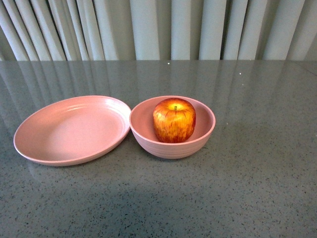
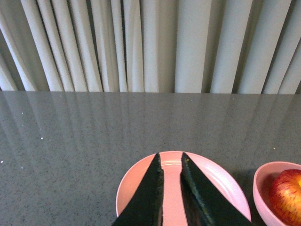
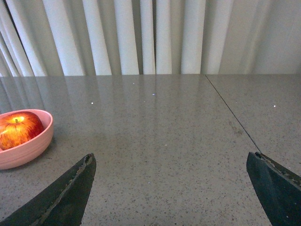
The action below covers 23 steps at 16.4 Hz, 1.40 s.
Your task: Move apple from plate to bowl
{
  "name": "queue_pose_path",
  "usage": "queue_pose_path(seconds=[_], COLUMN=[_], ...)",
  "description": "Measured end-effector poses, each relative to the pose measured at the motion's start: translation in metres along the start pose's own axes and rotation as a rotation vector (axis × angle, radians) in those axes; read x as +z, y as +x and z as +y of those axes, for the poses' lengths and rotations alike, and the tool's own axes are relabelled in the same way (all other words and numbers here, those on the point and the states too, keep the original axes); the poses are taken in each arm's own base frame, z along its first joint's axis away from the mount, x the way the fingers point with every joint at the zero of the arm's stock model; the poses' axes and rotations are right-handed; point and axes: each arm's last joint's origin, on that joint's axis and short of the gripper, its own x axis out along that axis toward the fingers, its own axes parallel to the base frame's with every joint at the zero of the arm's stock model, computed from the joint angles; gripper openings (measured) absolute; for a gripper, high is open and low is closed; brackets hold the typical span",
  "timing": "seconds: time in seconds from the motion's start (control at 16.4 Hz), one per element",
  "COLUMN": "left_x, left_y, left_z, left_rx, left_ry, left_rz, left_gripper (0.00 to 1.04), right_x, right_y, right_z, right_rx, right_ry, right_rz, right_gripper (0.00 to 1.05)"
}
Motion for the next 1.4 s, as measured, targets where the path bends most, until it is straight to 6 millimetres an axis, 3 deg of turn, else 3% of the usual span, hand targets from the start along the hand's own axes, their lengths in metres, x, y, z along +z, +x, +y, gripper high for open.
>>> queue_pose_path(seconds=[0.06,0.12,0.24,0.73,1.4], left_x=[-0.005,-0.013,-0.028,-0.048,-0.059], left_y=[-0.007,-0.014,-0.027,-0.054,-0.075], left_z=[0.006,0.012,0.022,0.044,0.042], left_rx=[0.003,0.007,0.006,0.024,0.000], left_ry=[-0.002,-0.001,0.001,0.001,0.002], left_rz=[-0.009,-0.006,0.006,0.002,-0.025], left_gripper=[0.04,0.02,0.01,0.01,0.01], right_x=[0.000,0.000,0.000,0.000,0.000], right_y=[0.000,0.000,0.000,0.000,0.000], right_z=[0.000,0.000,0.000,0.000,0.000], right_rx=[0.000,0.000,0.000,0.000,0.000], right_ry=[0.000,0.000,0.000,0.000,0.000], right_rz=[0.000,0.000,0.000,0.000,0.000], right_gripper=[0.98,0.98,0.98,0.98,0.98])
